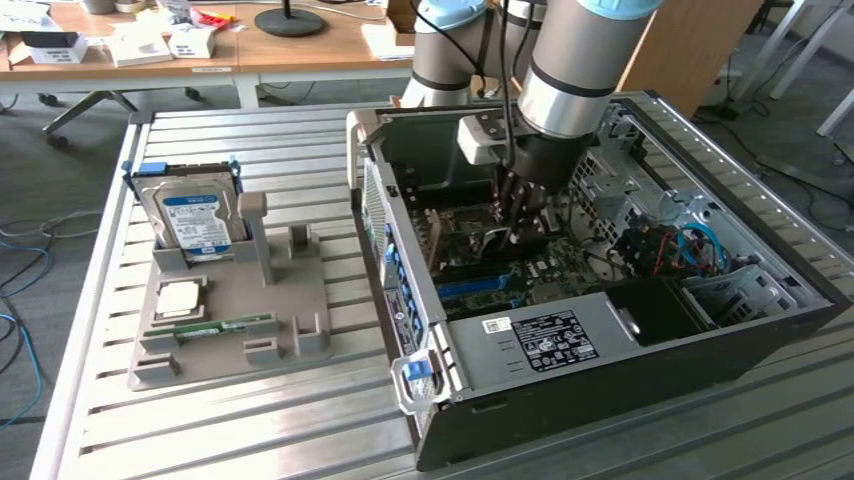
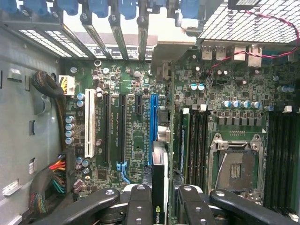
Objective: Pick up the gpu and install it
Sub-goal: 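Insert the gpu into the slot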
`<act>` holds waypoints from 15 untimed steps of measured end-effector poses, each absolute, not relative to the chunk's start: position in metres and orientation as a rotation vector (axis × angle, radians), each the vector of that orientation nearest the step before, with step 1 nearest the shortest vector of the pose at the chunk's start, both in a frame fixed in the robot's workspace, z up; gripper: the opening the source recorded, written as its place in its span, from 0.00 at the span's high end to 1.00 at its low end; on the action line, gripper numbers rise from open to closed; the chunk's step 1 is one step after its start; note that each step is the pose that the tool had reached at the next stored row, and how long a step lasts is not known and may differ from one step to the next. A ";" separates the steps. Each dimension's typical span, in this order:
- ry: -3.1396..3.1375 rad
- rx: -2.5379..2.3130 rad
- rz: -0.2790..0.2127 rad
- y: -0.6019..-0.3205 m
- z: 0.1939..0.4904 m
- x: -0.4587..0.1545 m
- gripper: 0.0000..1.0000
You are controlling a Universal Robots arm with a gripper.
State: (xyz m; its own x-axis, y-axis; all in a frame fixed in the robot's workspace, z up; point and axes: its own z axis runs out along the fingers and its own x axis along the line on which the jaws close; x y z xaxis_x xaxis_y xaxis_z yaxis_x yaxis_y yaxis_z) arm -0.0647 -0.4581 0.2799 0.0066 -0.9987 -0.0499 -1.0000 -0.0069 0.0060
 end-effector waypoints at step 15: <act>2.192 -2.207 0.062 -0.462 0.280 -0.067 0.74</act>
